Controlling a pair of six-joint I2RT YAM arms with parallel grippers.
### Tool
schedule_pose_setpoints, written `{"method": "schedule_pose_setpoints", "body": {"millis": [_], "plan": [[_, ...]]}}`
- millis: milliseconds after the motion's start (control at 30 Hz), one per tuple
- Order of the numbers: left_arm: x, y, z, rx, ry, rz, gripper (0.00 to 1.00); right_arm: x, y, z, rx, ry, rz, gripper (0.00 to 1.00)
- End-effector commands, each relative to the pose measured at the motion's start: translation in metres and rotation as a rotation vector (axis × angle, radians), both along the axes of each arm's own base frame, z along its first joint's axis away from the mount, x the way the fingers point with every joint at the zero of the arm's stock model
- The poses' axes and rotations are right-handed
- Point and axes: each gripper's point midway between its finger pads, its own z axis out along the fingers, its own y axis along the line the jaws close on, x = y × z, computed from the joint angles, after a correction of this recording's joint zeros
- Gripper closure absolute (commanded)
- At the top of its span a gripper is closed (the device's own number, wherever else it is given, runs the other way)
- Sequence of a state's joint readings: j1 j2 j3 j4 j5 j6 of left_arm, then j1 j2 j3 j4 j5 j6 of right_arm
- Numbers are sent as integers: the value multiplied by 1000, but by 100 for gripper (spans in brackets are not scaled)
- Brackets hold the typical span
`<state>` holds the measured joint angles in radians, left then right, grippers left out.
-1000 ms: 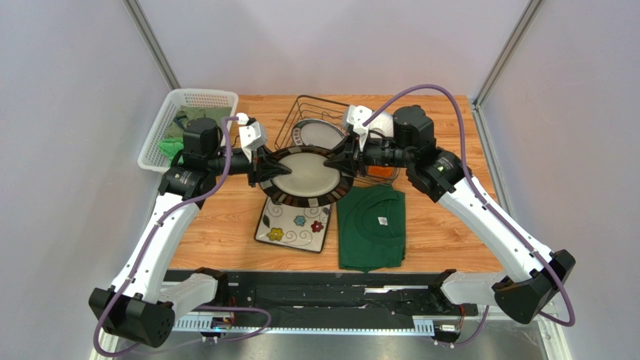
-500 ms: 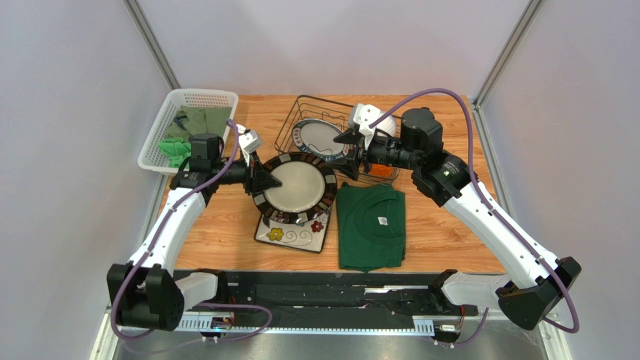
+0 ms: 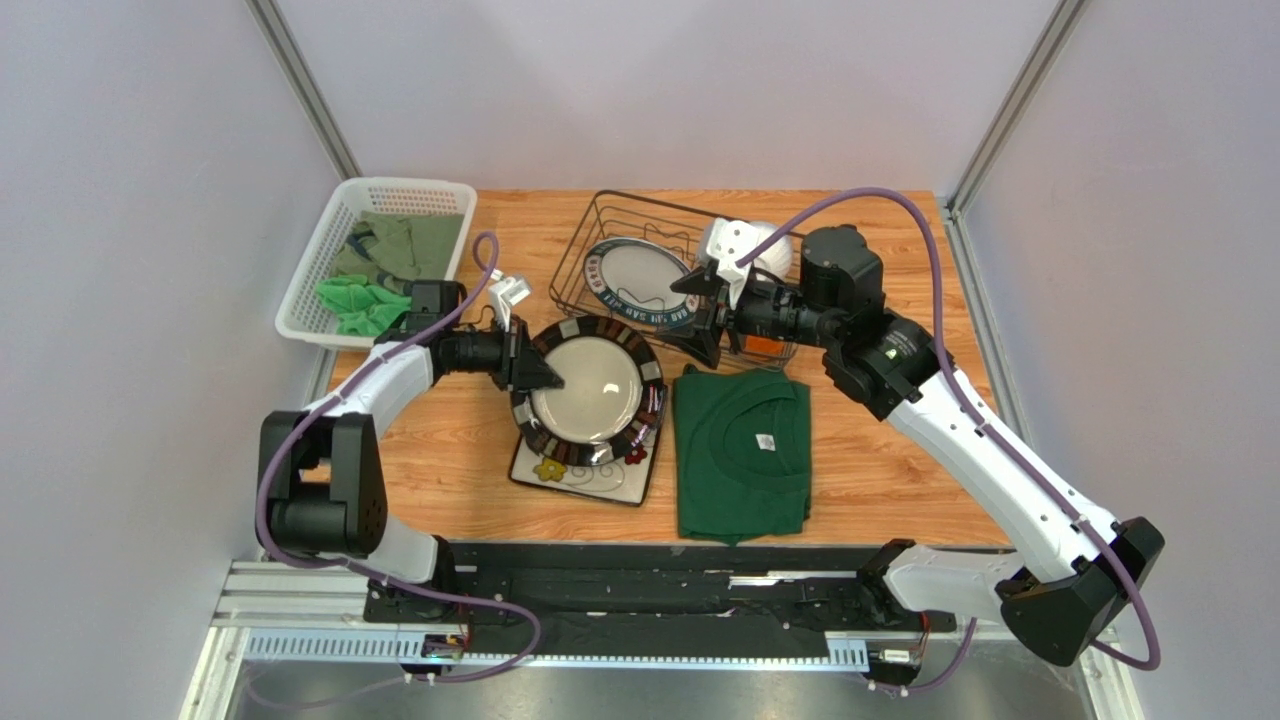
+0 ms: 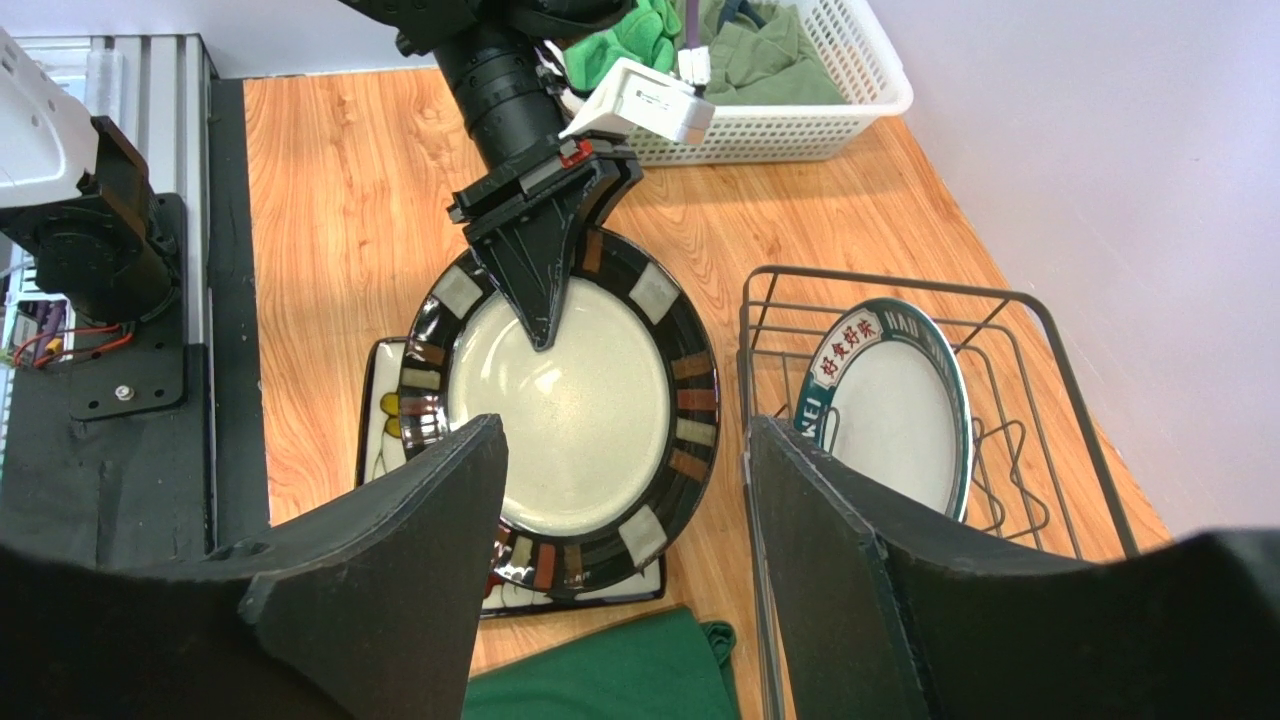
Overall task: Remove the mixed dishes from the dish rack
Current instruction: Place the plate at the center of the board.
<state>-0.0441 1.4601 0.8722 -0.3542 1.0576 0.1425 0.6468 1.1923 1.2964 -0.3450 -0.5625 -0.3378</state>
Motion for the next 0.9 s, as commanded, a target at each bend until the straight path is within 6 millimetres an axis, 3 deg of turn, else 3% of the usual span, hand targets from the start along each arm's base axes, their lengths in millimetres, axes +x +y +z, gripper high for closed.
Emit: {"method": "schedule_pose_setpoints", "body": {"millis": [0,133,867], "plan": [[2,-11,23,-128,-1,-63,100,1,-4,13,27,-63,-15,34],[0,-11,5,-134,85,-59,100,1,-3,11,28,-63,-12,34],[-3,-13,-31,-150,287,-51,100,-2,-6,-1,18,-64,-9,34]]}}
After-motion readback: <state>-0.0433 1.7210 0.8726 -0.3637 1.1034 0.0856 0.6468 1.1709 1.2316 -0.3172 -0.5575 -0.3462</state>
